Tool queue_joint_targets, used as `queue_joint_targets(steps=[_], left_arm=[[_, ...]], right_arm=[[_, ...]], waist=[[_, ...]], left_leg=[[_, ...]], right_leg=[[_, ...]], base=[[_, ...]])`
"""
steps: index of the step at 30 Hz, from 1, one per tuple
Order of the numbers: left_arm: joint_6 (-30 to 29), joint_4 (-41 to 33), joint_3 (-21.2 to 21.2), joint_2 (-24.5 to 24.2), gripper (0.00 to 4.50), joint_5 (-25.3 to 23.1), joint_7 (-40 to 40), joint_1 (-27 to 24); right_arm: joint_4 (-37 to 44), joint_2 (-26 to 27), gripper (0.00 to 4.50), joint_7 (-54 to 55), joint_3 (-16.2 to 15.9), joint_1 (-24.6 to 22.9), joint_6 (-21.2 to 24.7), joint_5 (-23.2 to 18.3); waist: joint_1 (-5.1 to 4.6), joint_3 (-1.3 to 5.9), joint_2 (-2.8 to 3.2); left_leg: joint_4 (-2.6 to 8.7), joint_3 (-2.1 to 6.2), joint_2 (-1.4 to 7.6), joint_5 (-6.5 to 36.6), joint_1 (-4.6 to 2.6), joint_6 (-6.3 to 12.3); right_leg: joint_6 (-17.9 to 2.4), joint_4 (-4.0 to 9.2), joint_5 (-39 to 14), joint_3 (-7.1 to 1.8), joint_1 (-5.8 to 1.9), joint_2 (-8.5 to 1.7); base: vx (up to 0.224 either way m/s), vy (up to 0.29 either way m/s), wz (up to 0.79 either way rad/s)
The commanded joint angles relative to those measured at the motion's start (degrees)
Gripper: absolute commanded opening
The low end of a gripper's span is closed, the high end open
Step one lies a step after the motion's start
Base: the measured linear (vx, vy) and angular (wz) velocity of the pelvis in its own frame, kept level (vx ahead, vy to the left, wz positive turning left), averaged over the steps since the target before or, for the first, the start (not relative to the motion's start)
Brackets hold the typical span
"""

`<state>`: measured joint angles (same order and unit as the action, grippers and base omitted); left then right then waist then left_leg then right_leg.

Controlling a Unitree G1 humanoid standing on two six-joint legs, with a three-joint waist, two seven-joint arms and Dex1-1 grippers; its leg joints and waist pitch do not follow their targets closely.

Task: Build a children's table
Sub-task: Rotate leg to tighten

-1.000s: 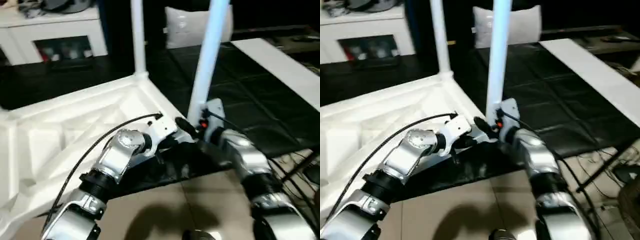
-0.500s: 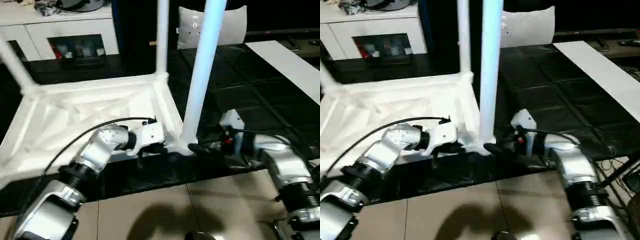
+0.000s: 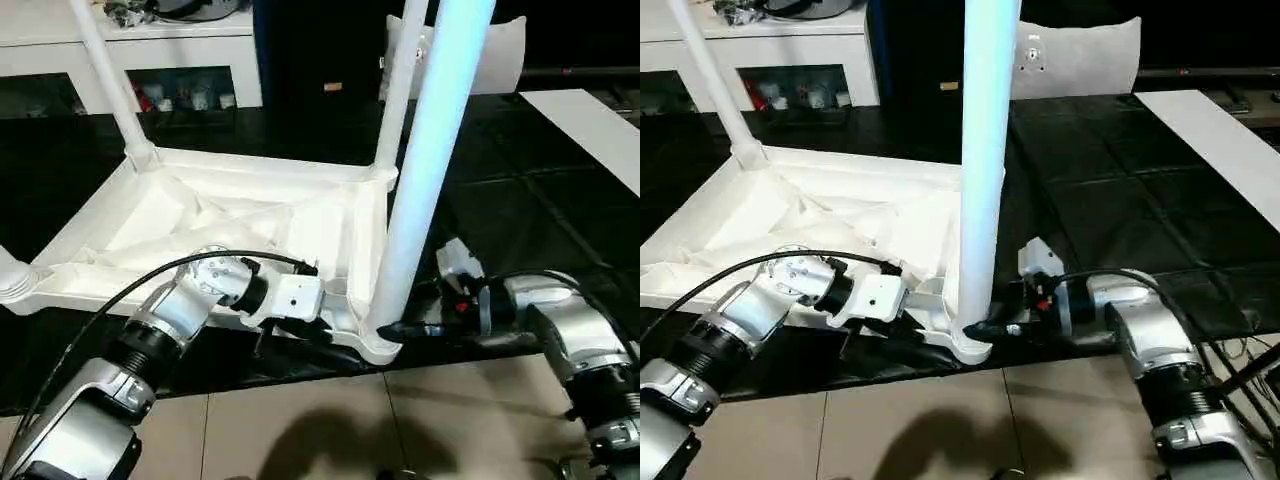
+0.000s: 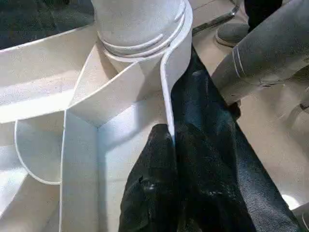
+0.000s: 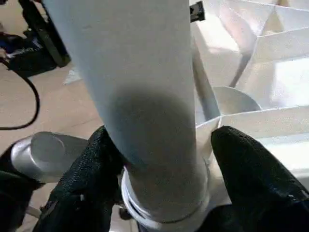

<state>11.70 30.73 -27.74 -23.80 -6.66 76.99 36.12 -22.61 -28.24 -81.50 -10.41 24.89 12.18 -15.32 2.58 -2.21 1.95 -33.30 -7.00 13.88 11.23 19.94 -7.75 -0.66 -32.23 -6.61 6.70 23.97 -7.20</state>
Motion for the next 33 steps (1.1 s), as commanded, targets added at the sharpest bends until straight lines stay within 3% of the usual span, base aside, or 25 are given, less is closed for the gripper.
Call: queue_joint_targets(steps=[1, 6, 10, 16, 18, 19, 20, 22, 23, 25, 26, 27, 28, 29, 30, 31, 32, 33], left_arm=[[1.9, 1.0, -4.8, 0.5, 0.00, -2.2, 3.9, -0.7], [1.9, 1.4, -4.8, 0.4, 0.00, -2.0, 4.3, -0.7], [0.2, 1.5, -3.9, 0.8, 0.00, -1.0, 4.5, -1.2], [-10.8, -2.7, -0.5, 3.1, 0.00, 3.1, 2.1, -2.9], [-15.1, -4.2, 0.7, 4.5, 0.00, 3.5, -1.1, -3.2], [-16.6, -4.7, 1.2, 5.2, 0.00, 3.6, -2.6, -3.3], [-18.0, -5.1, 1.7, 6.0, 0.00, 3.6, -4.2, -3.4], [-20.3, -5.5, 2.5, 7.3, 0.00, 3.5, -6.7, -3.3], [-22.2, -5.8, 3.0, 8.4, 0.00, 3.3, -8.7, -3.2], [-26.7, -6.1, 4.1, 11.2, 0.00, 2.7, -13.6, -2.8], [-27.1, -6.2, 4.2, 11.5, 0.00, 2.6, -14.0, -2.8], [-28.4, -6.1, 4.8, 12.5, 0.00, 2.3, -15.7, -2.6], [-29.8, -5.3, 5.8, 14.5, 0.00, 1.9, -19.4, -1.9], [-30.7, -4.4, 6.8, 16.1, 0.00, 1.7, -22.6, -1.1], [-31.4, -2.8, 8.0, 18.2, 0.00, 1.3, -26.9, 0.1], [-31.5, -2.1, 8.6, 19.1, 0.00, 0.9, -29.0, 0.7], [-31.2, -1.5, 8.9, 19.6, 0.00, 0.6, -30.1, 1.2], [-31.1, -1.0, 8.9, 19.9, 0.00, 0.1, -31.0, 1.6]], right_arm=[[1.7, 0.1, 2.78, -1.3, -1.0, 0.3, 1.5, -1.1], [1.9, 0.1, 2.38, -2.2, -1.4, 0.3, 2.6, -1.6], [1.9, 0.5, 2.14, -1.4, -1.2, 0.0, 3.4, -1.5], [0.7, 3.8, 2.09, 8.3, 1.3, 0.1, 6.4, -1.1], [-2.0, 6.7, 2.09, 16.8, 2.6, 1.4, 5.8, 1.3], [-3.0, 7.9, 2.09, 19.9, 3.2, 2.0, 6.0, 1.9], [-3.9, 9.0, 2.09, 22.7, 3.7, 2.5, 6.0, 2.4], [-5.4, 11.0, 2.06, 27.3, 4.6, 3.5, 6.4, 3.0], [-6.4, 12.6, 2.06, 30.7, 5.3, 4.3, 7.1, 3.2], [-9.2, 16.4, 2.06, 38.7, 6.8, 6.5, 8.1, 3.7], [-9.5, 16.7, 2.06, 39.4, 6.9, 6.7, 8.2, 3.7], [-10.6, 17.9, 2.05, 42.0, 7.4, 7.4, 8.2, 3.9], [-13.0, 20.1, 2.05, 47.4, 8.6, 8.8, 7.7, 4.0], [-15.2, 21.8, 2.05, 51.9, 9.8, 10.1, 7.2, 4.0], [-17.6, 23.8, 2.05, 56.4, 11.0, 11.5, 5.9, 3.9], [-18.5, 24.6, 2.05, 57.1, 11.4, 11.8, 4.7, 3.8], [-18.8, 25.3, 2.39, 57.1, 11.4, 12.0, 3.8, 3.8], [-19.1, 25.9, 2.39, 57.7, 11.6, 12.1, 2.8, 4.1]], waist=[[-0.11, 3.98, -0.34], [0.26, 4.09, -0.40], [0.42, 3.96, -0.42], [-0.03, 3.55, -0.42], [-0.97, 3.04, -0.47], [-1.64, 2.76, -0.65], [-1.97, 2.73, -0.62], [-3.75, 2.61, -0.52], [-4.35, 2.51, -0.45], [-6.86, 2.61, 0.59], [-7.43, 2.43, 1.07], [-8.63, 2.16, 1.68], [-8.70, 1.66, 2.41], [-8.66, 1.61, 2.33], [-9.31, 1.03, 1.16], [-10.45, 0.52, -0.31], [-11.11, 0.40, 0.01], [-12.16, 0.64, 1.15]], left_leg=[[3.75, -2.86, -1.58, 12.1, 0.84, 4.99], [3.67, -2.88, -1.54, 11.0, 0.86, 5.06], [3.73, -2.92, -1.60, 11.6, 0.85, 4.65], [3.90, -2.86, -1.76, 14.3, 0.94, 3.43], [3.96, -2.75, -2.28, 18.7, 0.77, 2.53], [3.75, -2.56, -2.63, 20.7, 0.71, 1.94], [3.58, -2.47, -2.79, 21.2, 0.74, 1.54], [2.71, -2.30, -3.38, 23.3, 0.32, 1.24], [2.62, -2.09, -3.43, 23.9, 0.38, 1.32], [3.36, -1.07, -2.65, 27.2, 1.09, 1.57], [3.72, -0.69, -2.29, 29.0, 1.02, 1.50], [5.02, 0.47, -1.03, 34.4, 1.39, 1.76], [7.32, 1.62, 1.24, 41.8, 1.93, 1.76], [8.15, 1.94, 2.11, 44.0, 1.68, 1.94], [7.55, 0.87, 0.63, 45.8, 0.27, 1.92], [2.75, -0.86, -2.77, 41.8, -3.54, 2.00], [0.06, -1.55, -3.88, 39.0, -4.86, 2.23], [2.14, -0.62, -1.38, 37.4, 1.03, 2.40]], right_leg=[[-12.2, 2.51, -16.9, -1.51, -4.26, 0.38], [-12.6, 2.30, -15.4, -1.55, -4.33, 0.35], [-12.0, 2.44, -17.1, -1.54, -4.29, 0.33], [-10.4, 2.80, -21.8, -1.48, -4.06, 0.44], [-7.4, 3.69, -29.9, -1.10, -3.74, 0.46], [-4.8, 4.43, -35.4, -0.52, -3.51, 0.57], [-3.6, 4.69, -37.6, -0.23, -3.48, 0.51], [0.3, 6.44, -42.9, 1.53, -2.96, 0.64], [1.0, 6.82, -43.4, 2.18, -3.02, 0.73], [1.3, 7.32, -40.0, 3.83, -4.48, 0.58], [1.0, 7.34, -38.8, 4.49, -4.75, 0.57], [0.5, 6.49, -34.6, 5.08, -6.09, 0.54], [-2.1, 2.17, -25.9, 3.33, -7.49, 0.12], [-3.9, 0.42, -20.8, 1.88, -7.42, -0.15], [-4.0, 2.62, -26.4, 2.05, -5.71, 0.58], [2.0, 9.83, -44.7, 7.12, -1.73, 2.31], [4.8, 12.47, -49.2, 10.33, -0.33, 2.72], [9.3, 7.66, -42.8, 13.02, -6.98, 2.42]], base=[[0.000, 0.000, 0.00], [0.000, 0.000, 0.00], [0.000, 0.000, 0.00], [0.000, 0.000, 0.00], [0.000, 0.000, 0.00], [0.000, 0.000, 0.00], [0.000, 0.000, 0.00], [-0.052, -0.005, -0.11], [-0.051, -0.001, -0.10], [0.000, 0.000, 0.00], [0.000, 0.000, 0.00], [0.000, 0.000, 0.00], [0.000, 0.000, 0.00], [0.000, 0.000, 0.00], [0.000, 0.000, 0.00], [0.000, 0.000, 0.00], [0.000, 0.000, 0.00], [0.136, 0.028, -0.28]])
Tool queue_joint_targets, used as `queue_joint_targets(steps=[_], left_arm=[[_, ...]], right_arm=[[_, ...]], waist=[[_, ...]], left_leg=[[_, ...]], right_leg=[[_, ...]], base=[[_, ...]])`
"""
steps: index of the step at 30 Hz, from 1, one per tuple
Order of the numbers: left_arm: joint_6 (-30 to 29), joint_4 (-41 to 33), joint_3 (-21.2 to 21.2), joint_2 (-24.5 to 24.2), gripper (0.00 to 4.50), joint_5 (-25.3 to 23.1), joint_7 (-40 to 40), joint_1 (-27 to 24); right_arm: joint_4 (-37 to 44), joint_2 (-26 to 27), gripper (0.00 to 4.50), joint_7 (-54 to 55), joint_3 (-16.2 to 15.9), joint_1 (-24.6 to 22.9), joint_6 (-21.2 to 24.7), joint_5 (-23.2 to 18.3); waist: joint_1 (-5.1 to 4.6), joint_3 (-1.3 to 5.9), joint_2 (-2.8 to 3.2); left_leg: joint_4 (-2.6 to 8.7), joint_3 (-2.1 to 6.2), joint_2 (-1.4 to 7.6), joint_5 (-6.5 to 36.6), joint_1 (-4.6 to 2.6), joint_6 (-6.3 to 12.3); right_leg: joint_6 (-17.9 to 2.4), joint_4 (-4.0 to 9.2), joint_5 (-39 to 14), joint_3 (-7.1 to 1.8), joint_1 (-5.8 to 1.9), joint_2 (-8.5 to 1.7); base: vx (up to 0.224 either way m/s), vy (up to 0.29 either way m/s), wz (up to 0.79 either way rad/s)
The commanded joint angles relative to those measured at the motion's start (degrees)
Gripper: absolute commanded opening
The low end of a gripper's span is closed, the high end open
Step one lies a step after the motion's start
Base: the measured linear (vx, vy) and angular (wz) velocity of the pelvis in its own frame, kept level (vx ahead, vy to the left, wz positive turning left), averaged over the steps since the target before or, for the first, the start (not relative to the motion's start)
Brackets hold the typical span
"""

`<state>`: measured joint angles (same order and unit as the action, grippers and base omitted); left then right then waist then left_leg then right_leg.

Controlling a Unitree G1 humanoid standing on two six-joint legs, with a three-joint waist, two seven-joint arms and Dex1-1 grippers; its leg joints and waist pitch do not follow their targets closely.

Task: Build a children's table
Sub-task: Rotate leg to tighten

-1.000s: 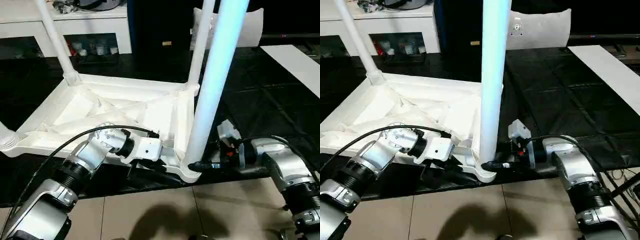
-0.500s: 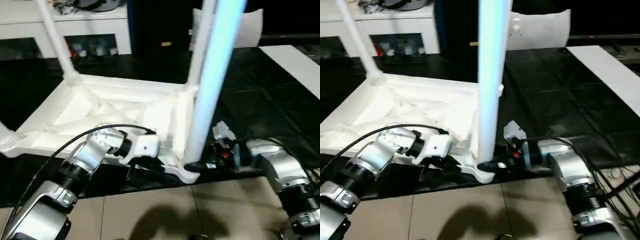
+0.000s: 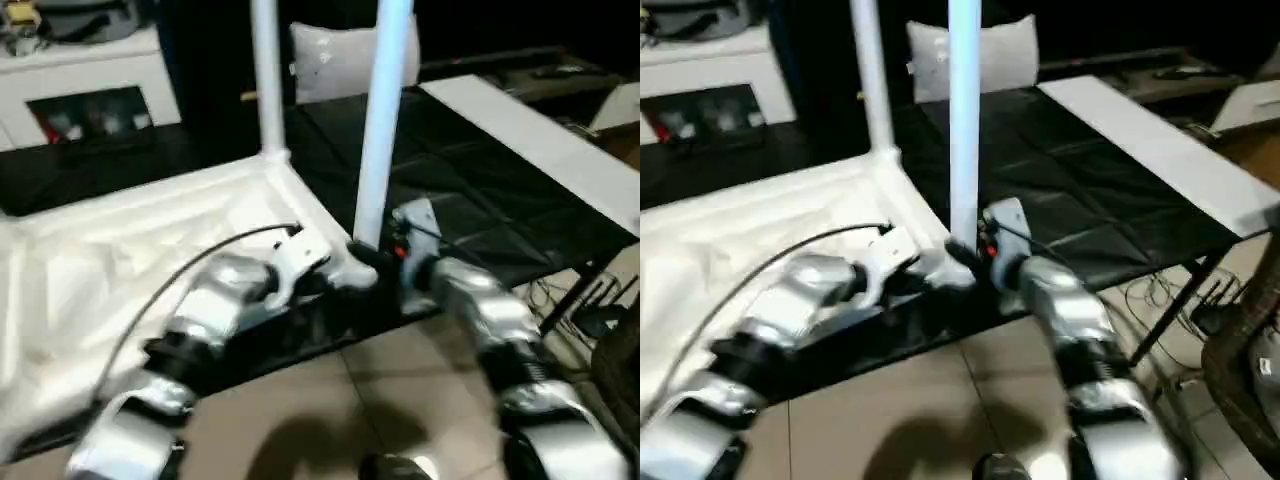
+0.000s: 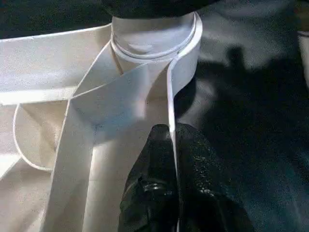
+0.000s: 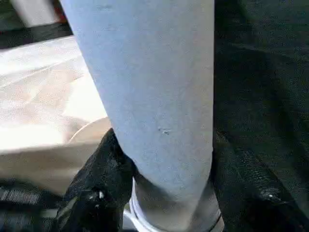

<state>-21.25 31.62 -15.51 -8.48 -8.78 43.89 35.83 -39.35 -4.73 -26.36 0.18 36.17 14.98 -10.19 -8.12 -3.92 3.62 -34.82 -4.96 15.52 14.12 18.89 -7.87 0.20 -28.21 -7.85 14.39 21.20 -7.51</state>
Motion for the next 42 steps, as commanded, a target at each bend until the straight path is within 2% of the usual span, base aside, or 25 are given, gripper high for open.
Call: queue_joint_targets(steps=[1, 2, 3, 4, 5, 6, 7, 8, 9, 11, 13, 17, 18, 20, 23, 27, 28, 30, 32, 33, 36, 37, 39, 40, 42], left_arm=[[2.1, -1.6, -3.5, 4.6, 0.00, 1.8, 1.8, 2.1], [2.6, -1.5, -3.7, 4.3, 0.00, 1.5, 1.9, 2.2], [3.3, -1.4, -4.1, 3.9, 0.00, 0.9, 1.9, 2.2], [3.9, -1.5, -4.5, 3.1, 0.00, 0.3, 2.5, 2.2], [4.7, -1.7, -4.9, 2.2, 0.00, -0.3, 3.0, 2.0], [4.9, -1.6, -4.9, 1.9, 0.00, -0.5, 3.2, 2.0], [5.7, -0.7, -5.0, 0.6, 0.00, -1.3, 3.5, 2.2], [6.2, -0.5, -5.1, 0.3, 0.00, -1.5, 3.6, 2.2], [7.7, 0.5, -5.4, -0.8, 0.00, -2.1, 4.0, 2.6], [11.1, 2.2, -6.3, -2.8, 0.00, -3.3, 5.1, 3.2], [11.7, 2.8, -6.5, -3.5, 0.00, -3.6, 5.3, 3.4], [18.9, 6.5, -8.2, -6.6, 0.00, -6.2, 5.4, 5.3], [19.5, 6.9, -8.4, -6.9, 0.00, -6.5, 5.2, 5.5], [26.3, 10.1, -10.2, -8.7, 0.00, -8.9, 4.0, 7.3], [29.7, 13.7, -10.0, -8.7, 0.00, -9.7, 0.2, 9.4], [32.8, 17.1, -8.4, -7.1, 0.00, -9.1, -4.0, 10.9], [33.0, 17.4, -8.2, -6.9, 0.48, -8.7, -4.2, 10.8], [33.0, 17.1, -7.8, -6.7, 0.59, -8.1, -4.1, 10.4], [31.2, 13.2, -3.0, -4.7, 0.65, -1.4, -3.3, 7.0], [31.2, 13.2, -3.0, -4.7, 0.77, -1.4, -3.3, 7.0], [29.5, 7.1, 2.6, -2.5, 1.04, 5.4, -5.4, 3.0], [27.6, 3.3, 4.3, -2.0, 1.10, 7.7, -6.0, 0.7], [23.4, -3.7, 7.0, -1.1, 1.35, 11.6, -7.1, -3.6], [21.5, -7.2, 8.0, -1.0, 1.35, 11.9, -9.1, -6.0], [18.5, -15.6, 10.7, -1.0, 1.35, 13.4, -12.4, -12.2]], right_arm=[[-2.4, 2.7, 2.60, 2.8, 1.1, 0.8, -0.6, -0.9], [-2.3, 2.7, 2.60, 2.6, 1.0, 0.6, -0.8, -0.8], [-2.0, 2.7, 2.60, 2.3, 0.8, 0.4, -1.2, -0.3], [-1.3, 2.2, 2.84, 1.5, 0.2, -0.2, -1.9, 0.6], [-0.8, 1.6, 2.91, 0.9, -0.2, -0.8, -2.9, 1.4], [-0.5, 1.4, 2.97, 0.6, -0.1, -1.1, -3.0, 1.3], [0.6, 0.6, 3.05, -0.5, 0.5, -2.2, -4.0, 0.5], [0.9, 0.4, 3.15, -0.8, 0.5, -2.5, -4.2, 0.4], [3.0, -0.6, 3.15, -2.6, 0.2, -3.9, -4.6, 0.0], [8.1, -2.3, 3.43, -6.4, -0.1, -7.3, -4.6, -1.5], [10.2, -3.1, 3.52, -7.6, -0.4, -8.7, -4.3, -1.9], [21.0, -7.2, 3.95, -12.7, -0.6, -16.2, -2.8, -4.0], [21.9, -7.5, 3.95, -13.2, -0.6, -16.8, -2.6, -4.3], [28.5, -10.4, 4.28, -16.1, -0.8, -21.8, -1.0, -5.9], [33.5, -12.4, 4.39, -18.1, -0.8, -25.9, -0.6, -6.6], [38.8, -12.7, 4.45, -15.1, 1.3, -30.0, 1.2, -7.4], [39.3, -12.4, 4.50, -13.8, 1.7, -30.4, 1.7, -7.1], [40.0, -12.2, 4.50, -12.3, 2.1, -30.9, 2.3, -6.8], [43.4, -10.9, 4.50, -7.6, 2.3, -32.3, 5.5, -6.2], [43.4, -10.9, 4.50, -7.6, 2.3, -32.3, 5.5, -6.2], [46.5, -9.1, 4.50, -4.9, 1.7, -33.3, 7.9, -6.2], [46.9, -8.3, 4.50, -3.6, 1.4, -33.3, 8.3, -5.6], [48.3, -7.3, 4.50, -1.4, 0.5, -33.5, 9.4, -4.2], [49.0, -7.4, 4.50, -0.8, -0.3, -33.7, 9.7, -3.2], [49.7, -7.9, 4.50, -0.8, -1.9, -34.2, 9.5, -2.0]], waist=[[6.97, 2.51, 1.06], [7.70, 2.59, 1.52], [4.51, 3.89, -3.42], [6.96, 4.03, -3.98], [8.69, 5.50, -3.49], [9.08, 5.71, -3.62], [9.47, 6.13, -2.53], [9.66, 6.00, -2.17], [10.11, 6.03, -1.61], [10.59, 6.16, -1.37], [10.73, 6.10, -1.07], [10.57, 5.61, -0.99], [10.76, 5.64, -0.92], [10.76, 5.47, -0.99], [10.70, 5.35, -0.84], [10.82, 5.05, -1.46], [10.87, 5.00, -1.42], [10.87, 5.07, -1.14], [10.93, 5.02, -1.64], [11.19, 5.14, -2.00], [11.23, 5.20, -1.95], [11.27, 5.16, -1.46], [10.97, 5.12, -1.68], [10.91, 5.16, -2.18], [10.89, 4.88, -1.99]], left_leg=[[9.93, -1.79, 0.17, 42.8, 7.45, 1.05], [10.13, -2.43, 0.80, 39.7, 3.52, 4.87], [2.96, -1.83, -4.34, 23.4, 1.83, 2.15], [-0.03, -3.85, -5.95, 9.8, 2.11, 1.66], [2.25, -3.01, -5.18, 0.1, 4.52, 2.17], [2.57, -3.09, -4.94, -5.1, 4.86, 2.21], [2.06, -3.21, -5.07, -14.0, 3.73, 2.94], [2.11, -3.49, -5.31, -15.0, 3.67, 3.34], [2.22, -3.66, -5.33, -14.1, 3.86, 3.45], [2.66, -3.80, -4.91, -11.7, 3.07, 4.83], [3.24, -3.90, -4.42, -8.3, 2.62, 5.34], [4.51, -4.14, -3.71, 0.0, 2.16, 3.36], [4.56, -4.21, -3.63, 0.8, 1.77, 3.41], [4.87, -4.24, -3.52, 3.0, 1.95, 3.47], [4.93, -4.48, -3.63, 5.7, 1.96, 2.84], [5.24, -4.62, -3.80, 7.9, 2.45, 2.09], [5.28, -4.63, -3.77, 8.1, 2.37, 1.96], [5.31, -4.69, -3.76, 8.4, 2.20, 1.40], [5.25, -4.80, -3.82, 7.1, 2.35, 1.23], [5.17, -4.89, -3.77, 5.8, 2.44, 1.62], [5.06, -5.05, -3.70, 4.9, 2.48, 2.38], [5.10, -5.03, -3.66, 4.9, 2.47, 2.42], [5.10, -5.28, -3.70, 4.5, 2.49, 2.58], [5.07, -5.35, -3.58, 4.8, 2.42, 2.50], [5.26, -5.36, -3.54, 5.9, 2.56, 2.52]], right_leg=[[-2.0, -10.88, -15.4, -6.19, -8.65, -0.01], [-2.7, -11.55, -12.8, -8.26, -4.47, 0.82], [1.8, -3.01, -42.7, -8.88, -3.11, -3.13], [3.6, 0.19, -54.7, -9.92, 0.07, -3.48], [0.8, -2.37, -39.9, -10.35, -2.89, -2.12], [-1.0, -3.33, -28.8, -10.35, -3.02, -1.10], [-6.5, -5.18, -7.5, -10.10, -2.43, 0.45], [-8.9, -5.41, -0.7, -9.99, -2.48, 0.96], [-12.5, -5.92, 8.4, -9.87, -2.73, 1.65], [-16.5, -6.01, 14.1, -9.91, -3.03, 2.14], [-16.8, -5.52, 10.8, -9.88, -3.03, 1.98], [-15.0, -4.06, -0.6, -10.22, -3.02, 1.56], [-14.6, -3.72, -1.3, -10.34, -2.89, 1.57], [-13.9, -3.45, -2.4, -10.57, -2.87, 1.40], [-12.7, -2.77, -5.8, -10.69, -2.72, 1.29], [-10.9, -2.23, -12.9, -10.84, -2.41, 1.14], [-10.7, -2.17, -13.7, -10.91, -2.23, 1.17], [-10.7, -2.15, -14.2, -11.22, -1.79, 1.29], [-11.1, -2.30, -12.0, -11.43, -1.82, 1.43], [-12.1, -2.71, -10.5, -11.53, -1.92, 1.29], [-12.4, -2.82, -9.1, -11.65, -1.76, 1.33], [-12.4, -2.88, -8.9, -11.64, -1.70, 1.33], [-11.9, -2.73, -9.3, -11.61, -1.53, 1.46], [-11.7, -2.80, -9.5, -11.66, -1.55, 1.53], [-10.3, -2.52, -12.5, -11.66, -1.51, 1.42]], base=[[0.157, -0.023, -0.25], [0.157, -0.023, -0.25], [0.022, -0.106, -0.22], [0.023, -0.105, -0.34], [0.023, -0.105, -0.34], [0.060, -0.083, -0.09], [0.069, -0.039, 0.00], [0.069, -0.039, 0.00], [0.063, -0.009, 0.01], [0.000, 0.000, 0.00], [0.011, 0.065, -0.03], [-0.012, 0.075, -0.06], [-0.026, 0.067, -0.05], [-0.025, 0.053, -0.02], [0.000, 0.000, 0.00], [0.000, 0.000, 0.00], [0.000, 0.000, 0.00], [0.000, 0.000, 0.00], [0.000, 0.000, 0.00], [0.000, 0.000, 0.00], [0.000, 0.000, 0.00], [0.000, 0.000, 0.00], [0.000, 0.000, 0.00], [0.000, 0.000, 0.00], [0.000, 0.000, 0.00]])
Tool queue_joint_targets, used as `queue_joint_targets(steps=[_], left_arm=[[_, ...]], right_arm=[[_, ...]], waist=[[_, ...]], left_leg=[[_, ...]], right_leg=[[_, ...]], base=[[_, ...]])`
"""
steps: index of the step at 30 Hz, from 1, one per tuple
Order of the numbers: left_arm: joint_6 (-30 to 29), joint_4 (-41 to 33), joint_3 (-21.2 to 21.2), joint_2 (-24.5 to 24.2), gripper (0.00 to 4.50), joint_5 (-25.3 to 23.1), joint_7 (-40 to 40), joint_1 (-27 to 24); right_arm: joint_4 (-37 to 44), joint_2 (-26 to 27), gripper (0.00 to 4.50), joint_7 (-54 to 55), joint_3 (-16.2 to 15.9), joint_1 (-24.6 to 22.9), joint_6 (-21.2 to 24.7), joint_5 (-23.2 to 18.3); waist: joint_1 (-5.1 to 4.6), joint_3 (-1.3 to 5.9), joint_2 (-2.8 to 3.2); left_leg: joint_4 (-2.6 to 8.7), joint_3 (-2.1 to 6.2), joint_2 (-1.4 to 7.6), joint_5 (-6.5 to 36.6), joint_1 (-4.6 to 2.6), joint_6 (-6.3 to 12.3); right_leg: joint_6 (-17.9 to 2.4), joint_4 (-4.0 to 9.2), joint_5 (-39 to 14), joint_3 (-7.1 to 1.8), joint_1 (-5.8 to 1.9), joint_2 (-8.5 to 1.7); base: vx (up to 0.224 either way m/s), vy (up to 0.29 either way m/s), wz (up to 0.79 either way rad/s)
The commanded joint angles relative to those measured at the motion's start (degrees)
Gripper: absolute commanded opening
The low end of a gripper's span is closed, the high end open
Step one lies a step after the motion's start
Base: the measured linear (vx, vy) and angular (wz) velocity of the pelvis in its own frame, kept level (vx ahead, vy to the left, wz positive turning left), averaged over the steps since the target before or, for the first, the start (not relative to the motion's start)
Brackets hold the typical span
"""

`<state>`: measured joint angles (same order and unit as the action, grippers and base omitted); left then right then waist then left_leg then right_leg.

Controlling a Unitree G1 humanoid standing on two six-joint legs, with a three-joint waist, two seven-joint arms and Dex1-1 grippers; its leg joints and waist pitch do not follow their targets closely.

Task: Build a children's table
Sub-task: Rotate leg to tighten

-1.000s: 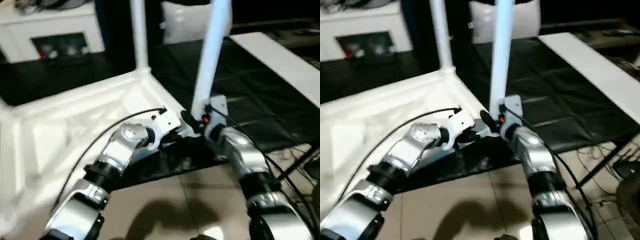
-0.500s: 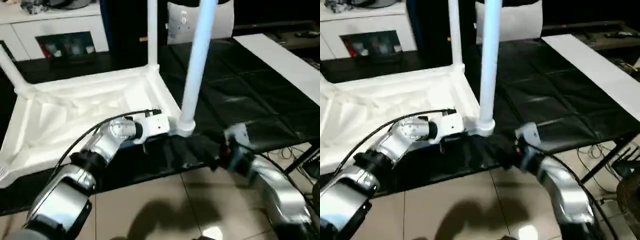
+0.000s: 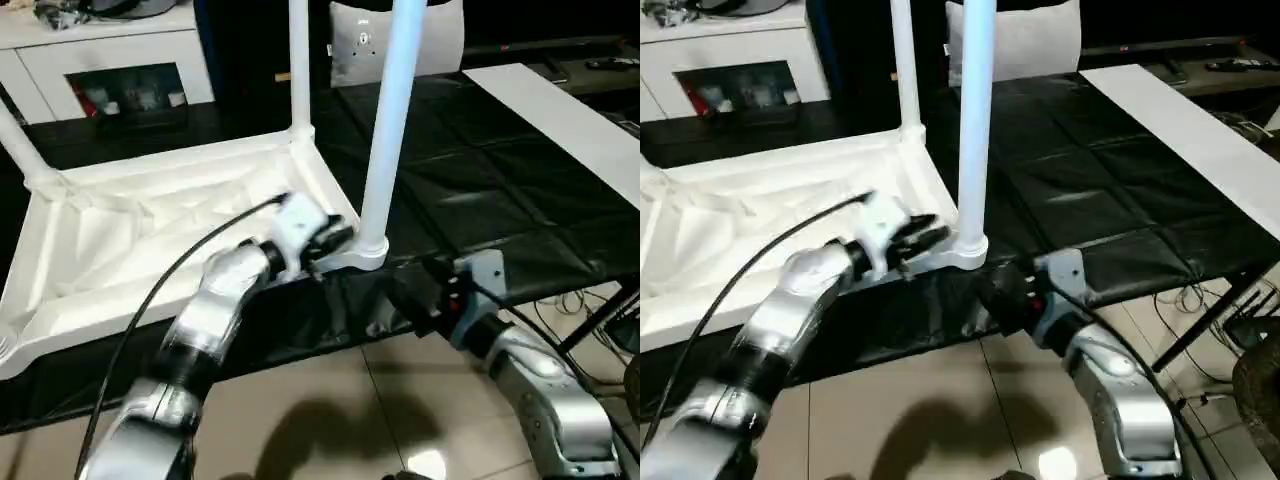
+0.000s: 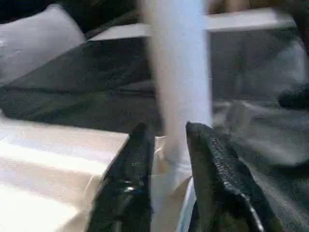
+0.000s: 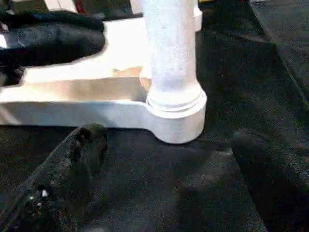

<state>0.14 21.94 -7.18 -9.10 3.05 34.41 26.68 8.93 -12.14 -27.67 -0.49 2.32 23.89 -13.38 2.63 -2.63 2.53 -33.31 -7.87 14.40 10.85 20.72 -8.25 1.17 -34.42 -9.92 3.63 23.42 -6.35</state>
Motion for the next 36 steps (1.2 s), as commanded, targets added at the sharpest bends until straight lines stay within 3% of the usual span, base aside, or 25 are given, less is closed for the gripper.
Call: queue_joint_targets(steps=[1, 2, 5, 7, 9, 12, 13, 14, 15, 17, 19, 21, 24, 25, 26, 27, 28, 29, 30, 31, 32, 33, 34, 35, 36], left_arm=[[-3.7, -7.2, 2.9, -0.4, 1.35, 1.6, -3.5, -3.9], [-7.5, -13.3, 5.7, 0.1, 1.35, 1.6, -6.6, -8.4], [-9.1, -22.4, 7.9, 0.8, 1.35, 1.6, -9.7, -15.5], [-9.0, -26.4, 8.2, 1.1, 1.35, 1.3, -11.2, -19.0], [-8.8, -28.7, 9.1, 2.3, 1.35, 0.8, -13.9, -21.6], [-11.9, -32.1, 9.8, 4.3, 1.35, 0.2, -17.8, -24.9], [-12.5, -32.9, 9.5, 4.3, 1.35, -0.3, -18.2, -25.8], [-13.0, -34.0, 9.4, 4.4, 1.35, -1.0, -19.0, -26.8], [-13.1, -34.1, 9.4, 4.4, 1.35, -1.0, -19.1, -26.9], [-15.1, -36.6, 9.5, 4.8, 1.35, -1.2, -20.5, -28.4], [-15.2, -37.2, 8.7, 3.7, 1.35, -1.5, -19.6, -29.0], [-15.1, -37.1, 8.7, 3.6, 1.35, -1.6, -19.7, -29.1], [-15.2, -36.8, 9.2, 3.5, 1.35, -2.0, -20.5, -28.9], [-15.9, -37.3, 8.6, 2.9, 1.35, -1.8, -19.9, -28.8], [-15.9, -37.3, 8.6, 2.8, 1.35, -1.8, -19.8, -28.8], [-16.0, -37.5, 8.3, 2.5, 1.35, -1.8, -19.4, -28.9], [-16.0, -37.8, 8.3, 2.5, 1.35, -1.6, -19.4, -29.3], [-16.2, -38.2, 8.4, 2.3, 1.35, -1.3, -19.7, -29.8], [-16.7, -38.4, 8.3, 2.2, 1.35, -1.0, -19.5, -29.9], [-17.0, -38.5, 8.3, 2.1, 1.35, -0.9, -19.4, -29.9], [-16.9, -38.5, 8.3, 2.0, 1.35, -0.3, -18.7, -30.1], [-16.7, -38.5, 8.3, 2.0, 1.35, 0.2, -18.2, -30.3], [-16.4, -38.5, 8.2, 1.8, 1.35, 0.9, -17.4, -30.5], [-16.2, -38.5, 8.2, 1.6, 1.65, 1.4, -16.9, -30.7], [-16.0, -38.6, 8.2, 1.4, 1.70, 2.0, -16.2, -31.0]], right_arm=[[1.4, -0.5, 4.50, 0.6, -1.4, -0.5, 0.3, 1.3], [1.9, -0.5, 4.50, 1.0, -1.6, -1.0, -0.5, 1.6], [3.0, -0.7, 4.50, 1.1, -1.8, -1.8, -0.8, 1.6], [2.7, -0.4, 4.50, 1.0, -2.4, -1.7, -1.4, 1.9], [1.5, -0.4, 4.50, 0.9, -3.3, -1.1, -3.0, 2.9], [1.2, -0.9, 4.50, -0.3, -4.0, -0.8, -4.5, 3.1], [0.9, -1.1, 4.50, -1.0, -4.2, -0.8, -4.5, 2.7], [0.6, -1.5, 4.50, -1.7, -4.6, -0.8, -4.8, 2.5], [0.5, -1.6, 4.50, -1.8, -4.7, -0.8, -4.8, 2.5], [0.3, -2.3, 4.50, -3.2, -5.3, -0.9, -4.8, 1.9], [-0.1, -2.4, 4.50, -3.6, -5.3, -1.0, -5.4, 1.9], [-0.3, -2.3, 4.50, -3.6, -5.3, -1.0, -5.7, 2.0], [-0.5, -3.1, 4.50, -3.7, -5.9, -1.2, -6.9, 3.1], [-0.5, -2.4, 4.50, -3.1, -5.2, -1.6, -6.5, 2.4], [-0.5, -2.4, 4.50, -3.1, -5.2, -1.6, -6.5, 2.4], [-0.5, -2.4, 4.50, -3.2, -5.1, -1.8, -6.6, 2.3], [-0.8, -2.5, 4.50, -3.5, -5.2, -1.9, -7.1, 2.2], [-1.2, -2.7, 4.50, -3.9, -5.4, -2.0, -7.8, 2.5], [-1.2, -2.7, 4.50, -3.9, -5.5, -2.2, -7.9, 2.5], [-1.1, -2.7, 4.50, -3.9, -5.6, -2.3, -8.0, 2.5], [-0.8, -2.7, 4.50, -3.9, -5.7, -2.7, -8.1, 2.5], [-0.7, -2.6, 4.50, -3.8, -5.8, -2.9, -8.2, 2.5], [-0.6, -2.5, 4.50, -3.7, -5.8, -3.2, -8.4, 2.4], [-0.6, -2.5, 4.50, -3.5, -5.8, -3.4, -8.6, 2.4], [-0.6, -2.4, 4.50, -3.4, -5.9, -3.6, -8.6, 2.4]], waist=[[0.04, 3.46, -0.80], [0.03, 3.38, -0.53], [-0.24, 3.13, -1.93], [-0.18, 3.15, -1.54], [-0.23, 2.75, -1.35], [-0.69, 2.43, -2.45], [-0.64, 1.88, -3.33], [-0.34, 1.50, -2.31], [-0.46, 1.85, -1.81], [-1.26, 2.03, -1.65], [-1.45, 2.45, -2.50], [-1.27, 2.39, -1.90], [-1.07, 2.25, -0.80], [-2.43, 3.46, 0.47], [-3.04, 3.03, -0.37], [-3.41, 3.20, -1.06], [-2.89, 3.39, -1.50], [-2.09, 3.77, -2.67], [-1.30, 3.44, -3.54], [1.07, 3.65, -4.25], [1.22, 4.07, -3.99], [2.01, 4.58, -3.58], [2.49, 5.42, -2.81], [2.36, 5.38, -2.15], [2.36, 5.38, -2.15]], left_leg=[[3.85, -2.49, -2.34, 10.3, 0.70, 2.67], [3.93, -2.55, -2.35, 11.0, 0.61, 2.41], [4.05, -2.77, -2.31, 11.8, 0.73, 2.77], [4.26, -2.55, -1.98, 12.0, 0.71, 2.54], [4.67, -2.57, -1.94, 20.3, -0.47, 1.59], [4.57, -2.61, -2.61, 29.8, -2.57, 3.43], [4.74, -1.81, -3.82, 31.4, 0.10, 6.03], [5.20, -1.35, -4.28, 32.1, 1.65, 6.94], [4.94, -1.24, -4.52, 31.9, 0.75, 7.58], [4.59, -0.11, -4.79, 27.9, 2.24, 8.69], [4.03, 0.61, -5.16, 20.6, 2.72, 12.30], [3.97, 0.78, -5.29, 17.8, 2.35, 13.89], [3.82, 1.39, -5.80, 12.7, 1.02, 17.47], [3.61, 2.72, -3.47, 4.9, -5.72, 20.70], [3.91, 6.42, -0.92, 1.7, -8.71, 26.87], [3.59, 7.60, -0.04, -2.5, -9.88, 30.98], [2.81, 8.92, 0.94, -11.4, -10.83, 38.11], [0.30, 7.55, -1.16, -22.8, -9.64, 38.80], [-1.60, 5.11, -4.68, -27.7, -6.21, 36.52], [-4.25, 1.94, -10.12, -23.3, 2.39, 30.34], [-4.22, 2.01, -8.79, -23.4, 3.56, 26.67], [-4.25, 1.48, -8.50, -25.2, 3.45, 17.50], [-5.19, 1.33, -7.85, -29.8, 0.72, 11.90], [-5.30, 2.29, -6.43, -32.9, -1.13, 10.94], [-5.30, 2.29, -6.43, -32.9, -1.13, 10.94]], right_leg=[[-10.4, 3.92, -12.6, -0.91, -3.54, 0.23], [-9.9, 4.05, -13.7, -0.90, -3.35, 0.34], [-7.4, 4.60, -17.4, -0.98, -2.93, 0.59], [-7.3, 4.44, -16.9, -1.02, -2.85, 0.49], [-5.9, 5.05, -23.4, -0.71, -2.41, 0.87], [-4.4, 6.48, -33.2, 0.40, -2.12, 1.91], [-2.4, 7.01, -38.4, 2.37, -4.60, 1.46], [0.1, 7.59, -43.1, 3.80, -5.79, 0.61], [1.2, 8.30, -44.0, 4.01, -5.86, 0.10], [0.3, 8.60, -42.7, 4.79, -8.07, -1.09], [-5.1, 9.01, -36.7, 5.88, -9.90, -1.13], [-7.3, 8.80, -33.0, 6.18, -10.31, -0.49], [-10.3, 8.28, -25.8, 6.74, -11.36, 1.20], [-11.8, 5.28, -17.3, 5.22, -8.48, 3.36], [-11.6, 1.02, -14.1, 4.58, -5.15, 4.22], [-10.0, -0.41, -12.0, 3.75, -3.68, 3.70], [-6.9, -2.33, -9.0, 2.18, -1.58, 2.02], [-6.0, -1.45, -0.6, -0.07, -1.89, 0.35], [-6.0, -0.42, 8.3, -1.44, -4.60, 0.26], [-4.5, -0.56, 29.0, -4.48, -11.73, 1.21], [-6.4, -1.43, 38.4, -4.72, -11.80, 1.13], [-5.4, -3.85, 56.8, -4.21, -12.46, 3.59], [-0.9, -5.50, 66.3, -3.79, -11.05, 6.26], [4.1, -5.68, 61.2, -3.51, -8.78, 6.44], [4.1, -5.68, 61.2, -3.51, -8.78, 6.44]], base=[[0.000, 0.000, 0.00], [0.000, 0.000, 0.00], [0.000, 0.000, 0.00], [0.000, 0.000, 0.00], [0.000, 0.000, 0.00], [0.000, 0.000, 0.00], [0.000, 0.000, 0.00], [0.000, 0.000, 0.00], [0.014, -0.008, 0.23], [0.056, 0.016, 0.48], [0.085, 0.012, 0.58], [0.099, 0.014, 0.63], [0.151, 0.038, 0.71], [0.230, 0.036, 0.53], [0.230, 0.036, 0.53], [0.254, -0.027, 0.19], [0.181, -0.064, 0.03], [0.181, -0.064, 0.03], [0.163, -0.032, 0.03], [0.228, 0.006, 0.14], [0.228, 0.006, 0.14], [0.237, 0.001, 0.24], [0.201, -0.021, 0.22], [0.201, -0.021, 0.22], [0.158, -0.013, 0.12]])
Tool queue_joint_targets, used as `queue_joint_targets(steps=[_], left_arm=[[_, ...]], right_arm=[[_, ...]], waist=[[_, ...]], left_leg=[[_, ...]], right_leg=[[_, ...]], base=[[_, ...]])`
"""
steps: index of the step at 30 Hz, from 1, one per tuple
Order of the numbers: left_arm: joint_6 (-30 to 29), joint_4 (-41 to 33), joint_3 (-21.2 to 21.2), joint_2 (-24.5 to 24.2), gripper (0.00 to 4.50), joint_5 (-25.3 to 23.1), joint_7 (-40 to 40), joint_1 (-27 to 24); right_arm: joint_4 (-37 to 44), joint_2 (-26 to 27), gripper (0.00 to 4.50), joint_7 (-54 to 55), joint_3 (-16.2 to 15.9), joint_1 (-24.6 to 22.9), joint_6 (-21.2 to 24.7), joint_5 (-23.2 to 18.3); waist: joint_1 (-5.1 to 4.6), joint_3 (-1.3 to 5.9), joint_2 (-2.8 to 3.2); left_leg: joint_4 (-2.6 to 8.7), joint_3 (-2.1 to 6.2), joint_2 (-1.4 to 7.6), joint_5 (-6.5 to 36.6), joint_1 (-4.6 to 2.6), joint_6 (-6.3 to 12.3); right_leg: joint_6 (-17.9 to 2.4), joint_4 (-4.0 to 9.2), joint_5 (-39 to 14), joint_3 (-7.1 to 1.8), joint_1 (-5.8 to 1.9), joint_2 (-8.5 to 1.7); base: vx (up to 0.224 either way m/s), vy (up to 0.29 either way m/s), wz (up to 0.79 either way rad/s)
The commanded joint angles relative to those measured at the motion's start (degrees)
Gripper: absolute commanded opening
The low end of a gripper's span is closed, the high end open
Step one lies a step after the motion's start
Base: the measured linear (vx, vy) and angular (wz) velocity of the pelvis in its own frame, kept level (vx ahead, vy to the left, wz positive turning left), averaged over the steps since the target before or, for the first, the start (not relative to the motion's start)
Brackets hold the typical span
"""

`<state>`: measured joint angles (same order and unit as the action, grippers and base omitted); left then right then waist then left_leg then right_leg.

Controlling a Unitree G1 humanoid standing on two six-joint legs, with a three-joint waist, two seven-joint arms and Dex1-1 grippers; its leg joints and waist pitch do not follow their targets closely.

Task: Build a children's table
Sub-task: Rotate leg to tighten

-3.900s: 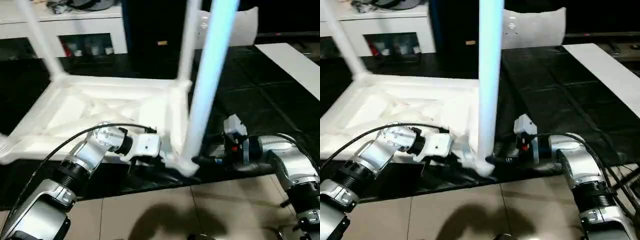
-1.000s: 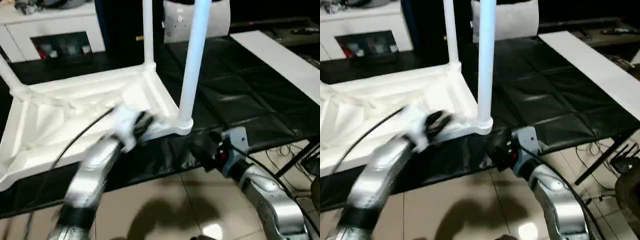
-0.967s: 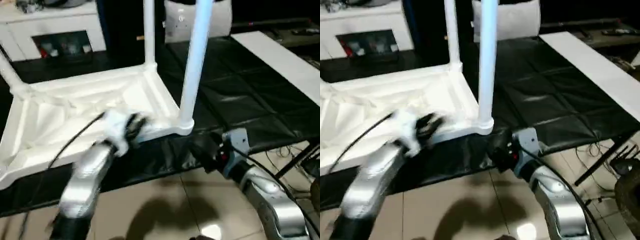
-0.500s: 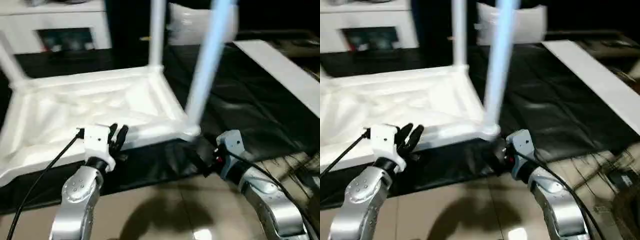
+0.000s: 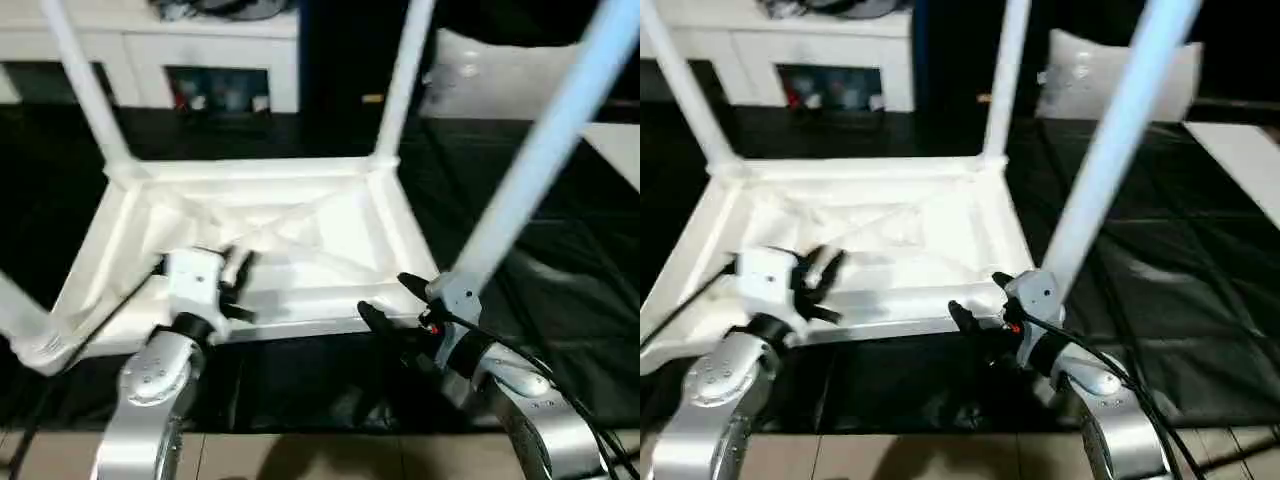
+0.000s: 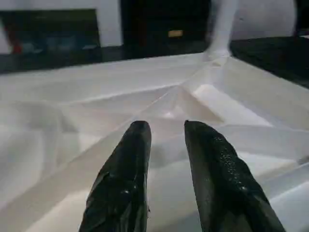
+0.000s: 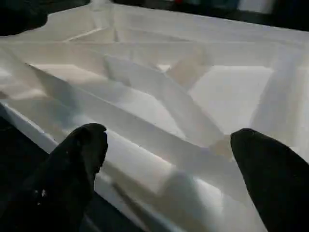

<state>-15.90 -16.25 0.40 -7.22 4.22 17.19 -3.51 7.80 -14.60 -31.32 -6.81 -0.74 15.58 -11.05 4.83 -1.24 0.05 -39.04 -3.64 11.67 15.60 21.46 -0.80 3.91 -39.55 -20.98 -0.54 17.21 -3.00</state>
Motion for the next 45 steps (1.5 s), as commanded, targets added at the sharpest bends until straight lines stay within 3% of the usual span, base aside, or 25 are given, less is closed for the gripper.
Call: queue_joint_targets(steps=[1, 2, 3, 4, 5, 6, 7, 8, 9, 11, 12, 13, 17, 20, 22, 25, 26, 27, 28, 29, 31, 32, 33, 36, 45], left_arm=[[-0.1, -0.4, 0.3, -1.2, 1.70, 0.7, 1.6, -1.1], [-0.2, -0.4, 0.0, -1.5, 1.70, 1.2, 2.5, -1.3], [-0.4, -0.5, -0.4, -2.0, 1.90, 1.7, 3.7, -1.6], [-0.4, -0.5, -0.4, -2.1, 2.06, 1.8, 3.8, -1.6], [-0.5, -0.3, -0.7, -2.7, 2.13, 1.5, 4.2, -1.6], [-0.6, -0.3, -0.8, -2.9, 2.15, 1.5, 4.4, -1.6], [-0.7, 0.0, -1.1, -3.6, 2.21, 1.6, 5.1, -1.4], [-0.7, 0.0, -1.1, -3.8, 2.36, 1.6, 5.2, -1.3], [-0.8, 0.3, -1.3, -4.5, 2.50, 1.7, 5.7, -1.2], [-0.7, 0.7, -1.4, -5.0, 2.65, 1.9, 6.3, -1.0], [-0.8, 0.7, -1.4, -5.0, 2.74, 1.9, 6.3, -1.0], [-0.7, 0.9, -1.4, -5.1, 2.87, 1.9, 6.3, -1.0], [-0.7, 1.3, -1.2, -5.8, 3.11, 2.1, 7.1, -0.8], [-0.8, 1.5, -1.2, -6.8, 3.31, 2.6, 8.4, -0.9], [-1.3, 1.3, -1.2, -8.6, 3.51, 3.5, 10.6, -1.6], [-1.9, 0.7, -1.2, -10.2, 3.73, 4.7, 12.8, -2.5], [-2.2, 0.4, -1.3, -11.1, 3.87, 5.4, 14.3, -3.3], [-2.4, 0.2, -1.3, -11.7, 3.87, 5.9, 15.2, -3.8], [-2.4, 0.2, -1.3, -11.7, 3.91, 5.9, 15.2, -3.8], [-1.9, 0.4, -1.6, -12.8, 4.07, 5.4, 15.9, -4.6], [-1.7, 0.6, -1.6, -13.1, 4.30, 5.0, 15.9, -4.8], [-1.8, 0.7, -1.5, -13.3, 4.30, 4.9, 15.9, -5.0], [-1.9, 0.8, -1.5, -13.5, 4.32, 4.9, 15.9, -5.1], [-3.1, 0.4, -2.1, -15.2, 4.44, 4.8, 17.0, -6.3], [-5.1, 0.5, -2.9, -17.9, 4.44, 4.0, 18.2, -6.9]], right_arm=[[0.5, 0.2, 4.50, 0.4, 0.4, -0.8, -0.5, 0.1], [0.6, 0.2, 4.50, 0.4, 0.3, -0.9, -0.6, 0.0], [0.5, 0.1, 4.50, 0.6, 0.1, -1.1, -0.7, 0.2], [0.5, 0.1, 4.50, 0.7, 0.1, -1.1, -0.7, 0.2], [0.4, 0.1, 4.50, 0.8, 0.0, -1.1, -0.9, 0.3], [0.3, 0.1, 4.50, 0.9, 0.0, -1.0, -0.9, 0.3], [-0.2, 0.2, 4.50, 1.2, 0.0, -0.6, -0.9, 0.6], [-0.3, 0.3, 4.50, 1.3, 0.1, -0.4, -0.9, 0.7], [-0.9, 0.4, 4.50, 1.7, 0.1, 0.1, -1.0, 1.0], [-1.7, 0.5, 4.50, 2.3, -0.2, 0.8, -1.0, 1.7], [-1.8, 0.6, 4.50, 2.3, -0.2, 0.9, -1.0, 1.8], [-2.0, 0.7, 4.50, 2.6, -0.3, 1.1, -0.9, 1.9], [-2.7, 0.9, 4.50, 3.3, -0.5, 2.3, -0.3, 2.3], [-3.2, 0.6, 4.50, 3.8, -0.5, 3.0, 0.0, 2.9], [-4.9, 0.3, 4.50, 5.1, 0.9, 4.1, 0.7, 3.2], [-7.0, -0.1, 4.50, 6.5, 2.4, 5.3, 0.8, 3.5], [-8.9, -0.4, 4.50, 7.7, 3.9, 6.6, 0.4, 3.7], [-10.3, -0.7, 4.50, 8.5, 5.0, 7.5, 0.0, 3.9], [-10.4, -0.7, 4.50, 8.6, 5.0, 7.5, 0.0, 3.9], [-13.5, -1.8, 4.50, 10.0, 7.8, 9.4, -0.7, 3.6], [-15.5, -2.7, 4.50, 11.1, 9.6, 10.6, -1.1, 3.3], [-17.6, -3.7, 4.50, 12.5, 11.4, 11.7, -1.5, 3.2], [-19.1, -4.4, 4.50, 13.4, 12.4, 12.4, -1.7, 3.2], [-23.9, -7.0, 4.50, 16.2, 16.0, 15.0, -2.2, 2.8], [-24.0, -6.8, 4.50, 14.0, 13.9, 15.4, -3.5, 4.0]], waist=[[1.35, 3.53, 0.43], [2.08, 3.49, 0.04], [2.29, 3.61, 0.03], [2.62, 3.60, 0.05], [2.51, 2.98, 0.42], [2.45, 2.46, 0.64], [2.06, 2.05, 0.60], [1.77, 1.72, 1.05], [1.29, 1.42, 1.09], [0.48, 0.84, 0.99], [0.26, 0.71, 0.66], [-0.08, 0.77, 0.70], [-0.94, 0.96, 0.60], [-1.42, 1.50, 0.33], [-1.51, 2.45, 0.70], [-1.65, 2.42, 0.67], [-1.48, 2.91, 0.72], [-1.48, 2.79, 0.64], [-1.46, 2.44, 0.65], [-1.55, 2.32, 0.04], [-1.28, 2.04, 0.27], [-1.00, 2.03, 0.31], [-0.83, 1.94, -0.05], [-0.14, 1.98, 0.10], [-0.26, 1.84, 0.03]], left_leg=[[1.76, -3.27, -3.49, -29.4, -0.38, -0.19], [3.18, -3.67, -3.11, -20.1, -0.67, -3.94], [3.85, -3.63, -2.76, -17.4, -0.86, -4.70], [4.33, -3.74, -2.36, -15.5, -1.26, -4.76], [5.68, -3.35, -1.43, -10.8, -1.37, -5.80], [6.64, -2.91, -0.79, -6.1, -1.70, -7.54], [7.36, -2.66, -0.33, 0.1, -2.23, -8.03], [8.19, -2.43, 0.01, 5.2, -2.47, -8.23], [8.97, -2.41, 0.18, 9.9, -2.48, -8.22], [9.94, -2.73, 0.15, 16.2, -2.49, -8.25], [10.03, -2.92, 0.01, 16.4, -2.20, -8.02], [10.08, -3.11, 0.06, 15.8, -2.08, -7.65], [9.82, -3.51, -0.10, 12.8, -1.49, -6.85], [9.58, -3.76, -0.47, 9.3, -1.13, -6.24], [8.65, -3.72, -0.64, 1.1, -0.70, -5.51], [8.35, -3.90, -0.87, -1.4, -0.47, -5.67], [7.92, -3.98, -0.99, -4.4, -0.38, -5.60], [7.97, -4.03, -0.95, -4.7, -0.38, -5.57], [8.19, -4.14, -0.95, -3.3, -0.35, -5.88], [8.23, -4.30, -0.85, -2.2, -0.32, -5.81], [8.60, -4.38, -0.60, 2.1, -0.50, -5.93], [8.56, -4.52, -0.45, 2.7, -0.69, -5.88], [8.67, -4.69, -0.35, 3.5, -0.70, -5.75], [8.66, -4.89, -0.40, 3.6, -0.67, -5.80], [8.86, -4.96, -0.40, 4.8, -0.37, -5.47]], right_leg=[[3.8, 0.98, 69.1, -0.43, -2.53, 1.33], [4.7, 2.15, 66.5, -0.64, -2.84, 1.01], [4.9, 2.31, 64.9, -0.68, -3.03, 0.70], [4.9, 2.74, 62.9, -0.68, -2.59, 0.45], [3.7, 3.15, 55.4, -0.32, -1.52, -0.09], [1.8, 3.95, 44.8, 0.51, -1.02, -0.65], [-0.1, 4.77, 33.5, 0.54, -0.58, -1.11], [-2.8, 5.49, 23.2, 0.68, -0.25, -1.42], [-5.5, 6.36, 14.0, 0.58, -0.20, -1.64], [-8.3, 7.55, 2.1, 0.11, -0.05, -2.10], [-8.5, 7.87, -0.2, -0.01, -0.11, -2.09], [-8.9, 8.16, -2.2, -0.11, 0.13, -2.32], [-9.4, 8.34, -2.7, -0.39, 0.59, -2.40], [-9.2, 8.11, 1.9, -0.45, 0.55, -2.20], [-9.4, 6.98, 15.0, -0.24, 0.44, -1.76], [-9.5, 6.51, 21.5, -0.04, 0.44, -1.30], [-9.4, 6.02, 26.1, 0.05, 0.39, -1.13], [-9.5, 6.03, 26.5, 0.17, 0.62, -1.04], [-9.5, 6.23, 24.9, 0.25, 0.76, -1.01], [-9.5, 6.43, 23.4, 0.17, 0.74, -1.08], [-9.8, 6.78, 16.7, 0.04, 1.04, -1.47], [-9.7, 6.94, 15.7, -0.05, 1.18, -1.56], [-9.7, 7.07, 13.9, -0.12, 1.21, -1.65], [-9.0, 7.08, 12.2, -0.12, 1.47, -1.66], [-9.0, 7.33, 9.8, -0.12, 1.65, -1.72]], base=[[0.099, 0.011, 0.08], [0.099, 0.011, 0.08], [0.059, 0.039, 0.16], [0.029, 0.067, 0.13], [0.029, 0.067, 0.13], [-0.021, 0.070, 0.01], [-0.097, 0.057, -0.03], [-0.097, 0.057, -0.03], [-0.133, 0.056, -0.03], [-0.148, 0.045, -0.01], [-0.132, 0.031, -0.04], [-0.095, 0.020, -0.04], [-0.069, 0.007, -0.03], [0.000, 0.000, 0.00], [0.000, 0.000, 0.00], [0.000, 0.000, 0.00], [0.000, 0.000, 0.00], [0.000, 0.000, 0.00], [0.000, 0.000, 0.00], [0.000, 0.000, 0.00], [0.000, 0.000, 0.00], [0.000, 0.000, 0.00], [0.000, 0.000, 0.00], [0.000, 0.000, 0.00], [0.000, 0.000, 0.00]])
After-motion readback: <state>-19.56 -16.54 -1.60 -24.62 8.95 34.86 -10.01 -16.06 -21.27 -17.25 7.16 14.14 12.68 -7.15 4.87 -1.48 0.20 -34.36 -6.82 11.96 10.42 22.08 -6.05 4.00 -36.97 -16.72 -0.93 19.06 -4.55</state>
